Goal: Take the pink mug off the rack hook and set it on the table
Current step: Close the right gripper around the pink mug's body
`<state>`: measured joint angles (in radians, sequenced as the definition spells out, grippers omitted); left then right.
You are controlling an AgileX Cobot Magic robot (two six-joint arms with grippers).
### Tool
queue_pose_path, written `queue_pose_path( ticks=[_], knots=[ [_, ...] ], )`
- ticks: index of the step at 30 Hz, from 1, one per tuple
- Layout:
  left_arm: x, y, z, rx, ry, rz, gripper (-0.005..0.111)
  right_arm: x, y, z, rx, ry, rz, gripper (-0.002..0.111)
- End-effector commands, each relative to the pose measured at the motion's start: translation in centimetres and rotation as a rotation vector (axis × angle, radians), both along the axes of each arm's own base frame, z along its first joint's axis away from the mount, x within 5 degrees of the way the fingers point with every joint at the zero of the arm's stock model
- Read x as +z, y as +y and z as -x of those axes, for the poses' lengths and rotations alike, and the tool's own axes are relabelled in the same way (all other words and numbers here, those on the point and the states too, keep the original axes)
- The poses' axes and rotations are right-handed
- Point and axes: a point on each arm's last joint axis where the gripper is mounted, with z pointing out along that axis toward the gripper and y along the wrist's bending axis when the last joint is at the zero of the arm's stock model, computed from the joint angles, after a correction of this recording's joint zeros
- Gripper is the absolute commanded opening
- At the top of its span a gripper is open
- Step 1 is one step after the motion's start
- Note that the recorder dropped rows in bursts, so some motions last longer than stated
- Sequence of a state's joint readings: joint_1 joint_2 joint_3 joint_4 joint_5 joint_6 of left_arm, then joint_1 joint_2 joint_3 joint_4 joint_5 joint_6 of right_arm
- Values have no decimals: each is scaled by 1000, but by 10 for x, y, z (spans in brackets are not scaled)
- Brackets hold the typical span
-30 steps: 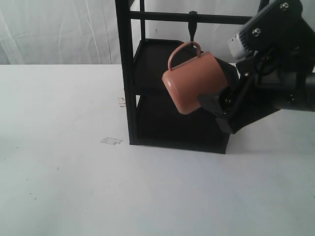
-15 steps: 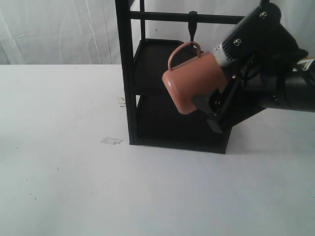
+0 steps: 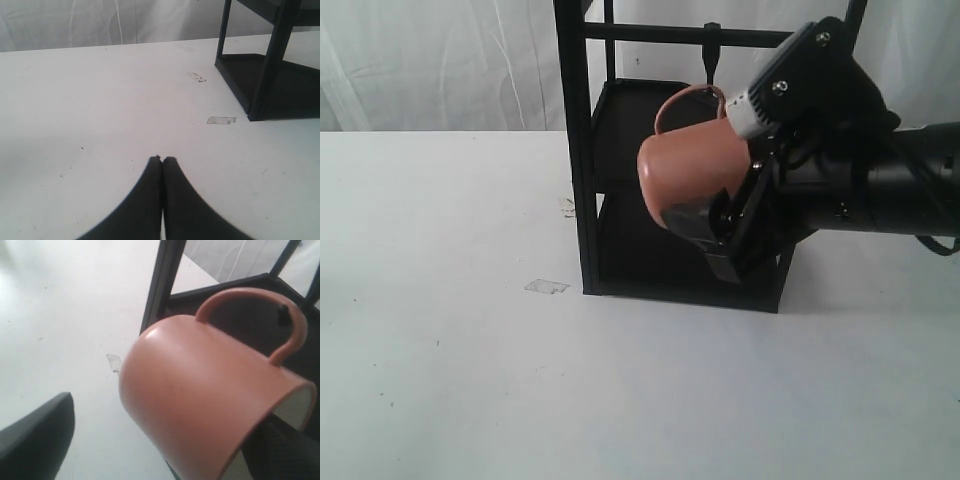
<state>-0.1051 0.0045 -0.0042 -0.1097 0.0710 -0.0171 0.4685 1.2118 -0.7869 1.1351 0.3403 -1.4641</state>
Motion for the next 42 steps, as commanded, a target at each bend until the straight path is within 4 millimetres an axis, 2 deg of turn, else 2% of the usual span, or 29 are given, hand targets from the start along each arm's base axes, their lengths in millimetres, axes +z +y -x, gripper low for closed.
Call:
queue_pose_path(
  ticks=[1, 11, 16, 30, 36, 40, 42],
  knots=[
    [-2, 0, 0, 3, 5, 7, 0, 5, 0, -3, -24, -28, -22, 82],
    [-2, 0, 0, 3, 5, 7, 0, 2, 3, -1, 15, -1, -27, 77],
    [-2, 0, 0, 3, 5, 7, 0, -16, 9, -13, 13, 46, -6, 77],
    [-2, 0, 0, 3, 5, 7, 0, -17, 22, -33, 29, 65, -21, 75],
    [-2, 0, 0, 3, 5, 7, 0, -18, 21, -35, 8, 67, -27, 57],
    [-2, 0, 0, 3, 5, 7, 0, -17, 19, -38, -39, 52, -24, 31],
    [-2, 0, 0, 3, 5, 7, 0, -17, 17, -40, -64, 51, -32, 22]
  ],
)
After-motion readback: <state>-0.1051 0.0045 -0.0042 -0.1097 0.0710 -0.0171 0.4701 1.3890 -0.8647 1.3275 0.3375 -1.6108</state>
